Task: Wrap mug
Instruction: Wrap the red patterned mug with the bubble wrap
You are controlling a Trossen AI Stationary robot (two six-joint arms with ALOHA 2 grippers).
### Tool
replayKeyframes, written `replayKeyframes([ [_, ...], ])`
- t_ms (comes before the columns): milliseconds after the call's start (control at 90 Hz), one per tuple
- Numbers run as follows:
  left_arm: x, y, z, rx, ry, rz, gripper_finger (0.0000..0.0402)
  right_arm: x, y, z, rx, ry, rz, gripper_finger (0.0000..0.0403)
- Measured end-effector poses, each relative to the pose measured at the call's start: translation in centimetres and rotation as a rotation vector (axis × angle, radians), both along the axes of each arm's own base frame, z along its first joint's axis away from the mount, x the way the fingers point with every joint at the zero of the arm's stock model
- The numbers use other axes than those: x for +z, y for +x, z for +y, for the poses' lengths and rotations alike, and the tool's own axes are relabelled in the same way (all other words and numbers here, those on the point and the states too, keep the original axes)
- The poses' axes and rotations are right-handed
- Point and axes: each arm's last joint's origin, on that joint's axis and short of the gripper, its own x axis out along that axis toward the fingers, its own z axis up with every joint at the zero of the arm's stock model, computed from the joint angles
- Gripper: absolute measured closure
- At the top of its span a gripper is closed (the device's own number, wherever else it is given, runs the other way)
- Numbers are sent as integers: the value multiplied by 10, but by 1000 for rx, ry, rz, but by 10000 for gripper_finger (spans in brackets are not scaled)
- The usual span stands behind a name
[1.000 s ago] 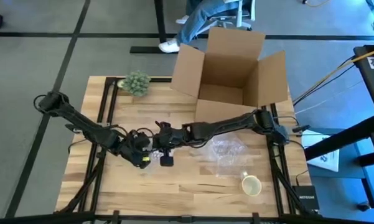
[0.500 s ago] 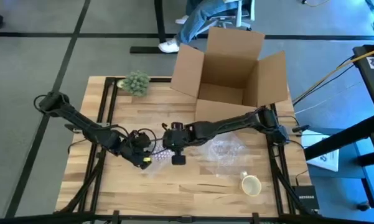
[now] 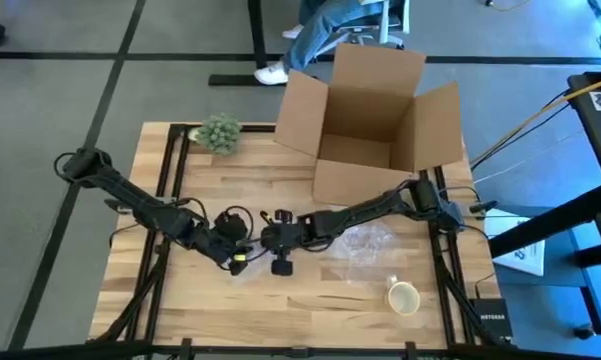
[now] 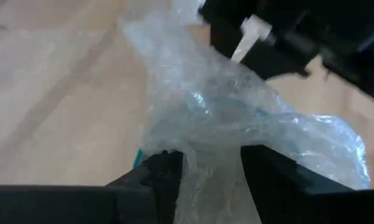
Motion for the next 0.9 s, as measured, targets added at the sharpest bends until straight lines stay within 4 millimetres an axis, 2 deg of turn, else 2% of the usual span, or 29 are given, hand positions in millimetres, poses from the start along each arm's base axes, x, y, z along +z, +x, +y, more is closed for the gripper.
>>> replayKeyframes([
  [167, 1, 1, -1, -13, -19, -6, 255, -7, 2, -2, -27, -30, 5, 402],
  [222, 1, 1, -2, -15, -20, -6, 255, -2, -3, -4, -27, -47, 39, 402],
  [278, 1, 0, -2, -18, -20, -7, 255, 10, -8, -4, -12, -64, 79, 402],
  [433, 1, 0, -3, -21, -16, -5, 255, 67, -21, -2, 22, -75, 64, 402],
  [556, 1, 0, -3, -20, -16, -4, 255, 83, -21, 9, 45, -55, -33, 402],
  [656, 1, 0, -2, -18, -17, -5, 255, 88, -17, 21, 77, -33, -114, 402],
  [733, 0, 0, -2, -18, -15, -1, 255, 83, -10, 28, 99, -9, -167, 402],
  [900, 0, 0, -2, -17, -13, 3, 255, 50, 3, 31, 104, -6, -143, 402],
])
